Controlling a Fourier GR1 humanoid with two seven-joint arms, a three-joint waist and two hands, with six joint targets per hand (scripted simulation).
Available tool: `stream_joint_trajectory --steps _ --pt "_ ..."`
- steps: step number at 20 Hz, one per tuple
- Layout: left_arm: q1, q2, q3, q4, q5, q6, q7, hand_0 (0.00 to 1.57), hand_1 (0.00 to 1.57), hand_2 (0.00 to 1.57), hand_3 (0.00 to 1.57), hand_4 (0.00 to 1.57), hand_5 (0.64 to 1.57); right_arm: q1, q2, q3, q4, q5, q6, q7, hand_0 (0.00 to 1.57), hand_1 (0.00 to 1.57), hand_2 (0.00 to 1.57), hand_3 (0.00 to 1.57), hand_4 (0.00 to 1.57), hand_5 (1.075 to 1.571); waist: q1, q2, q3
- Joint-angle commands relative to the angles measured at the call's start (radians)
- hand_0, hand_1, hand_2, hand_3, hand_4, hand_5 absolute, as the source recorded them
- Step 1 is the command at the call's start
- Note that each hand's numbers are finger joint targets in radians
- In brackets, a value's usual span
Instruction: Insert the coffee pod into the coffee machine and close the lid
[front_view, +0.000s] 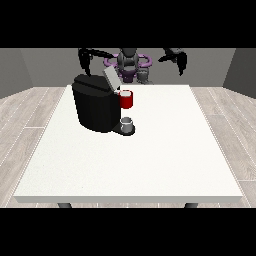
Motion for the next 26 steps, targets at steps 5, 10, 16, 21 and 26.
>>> stream_joint_trajectory --steps 5,10,16,21,26 --pt "0.066 0.024 -0.029 -0.19 0.049 -0.03 0.034 0.0 0.0 0.0 0.0 0.35 1.571 -0.109 0.02 0.031 0.079 0.019 -0.023 -0.007 0.0 0.0 0.0 0.0 0.0 1.571 0.018 0.086 -0.0001" --pt "0.06 0.032 -0.011 -0.266 0.069 0.041 0.116 0.0 0.0 0.0 0.0 0.38 1.571 -0.148 0.033 0.076 0.077 0.028 0.011 -0.008 0.0 0.0 0.0 0.0 0.0 1.571 -0.053 0.106 -0.0002" --pt "0.121 0.097 0.01 -0.306 0.096 0.008 0.103 0.0 0.0 0.0 0.0 0.34 1.571 -0.171 0.055 0.092 0.094 0.035 0.009 -0.042 0.0 0.0 0.0 0.0 0.08 1.571 -0.058 0.136 -0.0003" --pt "0.155 0.033 -0.07 -0.328 0.015 0.086 0.074 0.0 0.0 0.0 0.0 0.3 1.571 -0.244 0.065 0.11 0.115 0.085 -0.049 -0.072 0.0 0.0 0.0 0.0 0.13 1.571 -0.04 0.176 -0.0003" --pt "0.136 0.059 -0.037 -0.283 0.03 0.087 0.006 0.0 0.0 0.0 0.0 0.35 1.571 -0.352 0.018 0.136 0.101 0.109 0.0 -0.034 0.0 0.0 0.0 0.0 0.12 1.571 -0.039 0.221 -0.0007"
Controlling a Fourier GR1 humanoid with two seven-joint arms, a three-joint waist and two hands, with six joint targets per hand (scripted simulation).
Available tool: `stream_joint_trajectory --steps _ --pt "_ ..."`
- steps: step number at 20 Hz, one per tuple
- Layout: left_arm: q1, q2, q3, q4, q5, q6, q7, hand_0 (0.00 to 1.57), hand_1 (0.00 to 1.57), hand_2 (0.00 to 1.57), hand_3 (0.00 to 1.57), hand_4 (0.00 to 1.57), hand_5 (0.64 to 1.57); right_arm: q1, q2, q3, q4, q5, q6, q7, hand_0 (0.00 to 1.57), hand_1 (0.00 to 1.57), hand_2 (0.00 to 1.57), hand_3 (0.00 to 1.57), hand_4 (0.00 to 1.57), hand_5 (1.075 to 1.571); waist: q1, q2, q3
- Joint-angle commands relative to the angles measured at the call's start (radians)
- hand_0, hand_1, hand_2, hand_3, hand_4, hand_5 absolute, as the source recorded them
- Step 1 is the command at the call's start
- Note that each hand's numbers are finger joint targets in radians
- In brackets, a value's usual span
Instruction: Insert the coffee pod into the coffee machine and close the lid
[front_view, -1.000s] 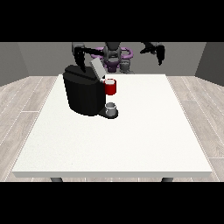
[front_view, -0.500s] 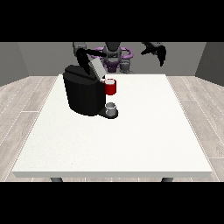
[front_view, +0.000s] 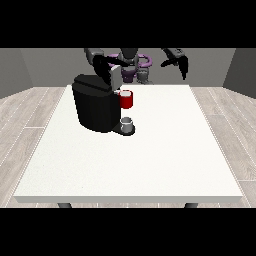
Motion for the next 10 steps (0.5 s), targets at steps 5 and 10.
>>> stream_joint_trajectory --steps 5,10 --pt "-0.02 0.022 0.012 0.029 0.011 -0.005 0.006 0.0 0.0 0.0 0.0 0.36 1.571 -0.093 0.047 0.071 -0.019 0.051 -0.01 0.049 0.0 0.0 0.0 0.0 0.0 1.571 0.023 0.011 -0.0011" --pt "-0.054 0.024 -0.014 -0.012 0.021 -0.036 0.014 0.0 0.0 0.0 0.0 0.33 1.571 -0.134 -0.004 0.054 -0.032 0.061 0.001 0.039 0.0 0.0 0.0 0.0 0.0 1.571 0.095 0.058 -0.0006"
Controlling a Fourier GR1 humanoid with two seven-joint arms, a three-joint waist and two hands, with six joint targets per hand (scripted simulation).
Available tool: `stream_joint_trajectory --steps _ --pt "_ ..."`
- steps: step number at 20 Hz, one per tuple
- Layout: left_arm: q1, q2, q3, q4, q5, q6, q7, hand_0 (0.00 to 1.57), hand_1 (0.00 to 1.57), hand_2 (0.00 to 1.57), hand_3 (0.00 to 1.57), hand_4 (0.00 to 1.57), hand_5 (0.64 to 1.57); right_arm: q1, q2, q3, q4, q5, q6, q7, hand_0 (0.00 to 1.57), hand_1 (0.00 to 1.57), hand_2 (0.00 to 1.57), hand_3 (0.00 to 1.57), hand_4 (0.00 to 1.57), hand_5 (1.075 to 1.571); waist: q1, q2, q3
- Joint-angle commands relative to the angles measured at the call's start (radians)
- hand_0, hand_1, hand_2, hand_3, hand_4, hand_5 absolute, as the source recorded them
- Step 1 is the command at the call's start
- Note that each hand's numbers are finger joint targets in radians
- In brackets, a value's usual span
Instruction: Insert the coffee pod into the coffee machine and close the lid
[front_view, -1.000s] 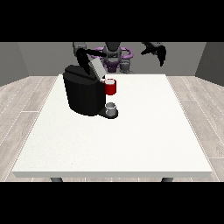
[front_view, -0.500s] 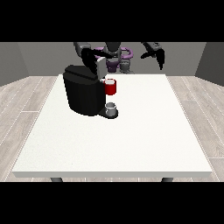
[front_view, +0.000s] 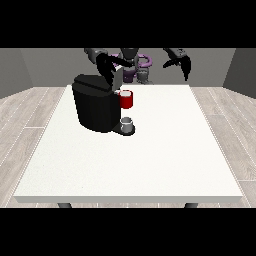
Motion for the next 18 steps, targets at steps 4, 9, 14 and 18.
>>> stream_joint_trajectory --steps 4,9,14,18 --pt "-0.027 -0.021 -0.049 -0.006 -0.015 -0.013 0.008 0.0 0.0 0.0 0.0 0.33 1.571 -0.098 0.021 0.075 -0.044 0.069 -0.005 -0.02 0.0 0.0 0.0 0.0 0.08 1.571 0.096 0.029 -0.0096" --pt "-0.088 -0.046 -0.062 -0.008 -0.012 -0.002 0.003 0.0 0.0 0.0 0.0 0.4 1.571 -0.17 0.02 0.068 -0.074 0.103 -0.062 0.025 0.0 0.0 0.0 0.0 0.27 1.571 0.165 0.075 -0.0096" --pt "-0.106 -0.011 -0.056 -0.002 -0.006 -0.035 0.01 0.0 0.0 0.0 0.0 0.44 1.571 -0.167 -0.024 0.057 -0.127 0.094 -0.017 0.087 0.0 0.0 0.0 0.0 0.1 1.571 0.204 0.092 -0.0086" --pt "-0.124 -0.025 -0.08 -0.013 -0.009 -0.044 -0.011 0.0 0.0 0.0 0.0 0.43 1.571 -0.182 -0.075 0.049 -0.184 0.116 -0.019 0.152 0.0 0.0 0.0 0.0 0.05 1.571 0.259 0.112 -0.0084"
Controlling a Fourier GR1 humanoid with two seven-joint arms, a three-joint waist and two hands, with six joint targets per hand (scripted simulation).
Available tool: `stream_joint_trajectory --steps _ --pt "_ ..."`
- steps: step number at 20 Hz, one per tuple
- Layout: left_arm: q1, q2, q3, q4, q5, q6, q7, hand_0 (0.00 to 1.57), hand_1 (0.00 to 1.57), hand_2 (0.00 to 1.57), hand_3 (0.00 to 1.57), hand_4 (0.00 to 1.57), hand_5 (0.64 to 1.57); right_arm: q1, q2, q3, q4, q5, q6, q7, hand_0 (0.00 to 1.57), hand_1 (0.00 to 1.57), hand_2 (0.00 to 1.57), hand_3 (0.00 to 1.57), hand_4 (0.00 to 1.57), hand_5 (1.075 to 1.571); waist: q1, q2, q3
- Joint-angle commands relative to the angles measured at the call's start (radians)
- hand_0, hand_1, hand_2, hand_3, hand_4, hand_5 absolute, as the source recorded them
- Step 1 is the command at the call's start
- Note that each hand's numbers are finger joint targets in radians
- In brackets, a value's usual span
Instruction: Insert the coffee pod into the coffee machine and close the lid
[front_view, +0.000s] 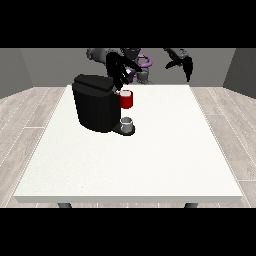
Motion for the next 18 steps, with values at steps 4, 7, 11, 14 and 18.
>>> stream_joint_trajectory --steps 4,7,11,14,18 --pt "-0.058 -0.03 -0.039 -0.004 0.011 -0.025 0.003 0.0 0.0 0.0 0.0 0.44 1.571 -0.133 0.036 0.059 -0.106 0.006 0.017 -0.077 0.0 0.0 0.0 0.0 0.0 1.571 0.164 0.065 -0.0348" --pt "-0.088 -0.009 -0.032 -0.011 -0.003 -0.022 -0.033 0.0 0.0 0.0 0.0 0.37 1.571 -0.174 0.016 0.054 -0.119 0.0 0.033 -0.107 0.0 0.0 0.0 0.0 0.0 1.571 0.189 0.126 -0.0359" --pt "-0.131 -0.005 -0.009 -0.032 0.023 -0.019 0.019 0.0 0.0 0.0 0.0 0.38 1.571 -0.247 -0.003 0.032 -0.043 -0.011 0.059 -0.173 0.0 0.0 0.0 0.0 0.0 1.571 0.179 0.151 -0.0358" --pt "-0.161 -0.01 -0.01 -0.036 0.023 -0.01 0.045 0.0 0.0 0.0 0.0 0.25 1.571 -0.263 0.057 0.04 0.001 0.004 0.006 -0.236 0.0 0.0 0.0 0.0 0.0 1.571 0.171 0.186 -0.0357" --pt "-0.095 0.003 -0.009 -0.05 0.042 -0.041 -0.003 0.0 0.0 0.0 0.0 0.28 1.571 -0.304 0.053 0.019 0.075 -0.002 0.013 -0.242 0.0 0.0 0.0 0.0 0.05 1.571 0.19 0.165 -0.0362"
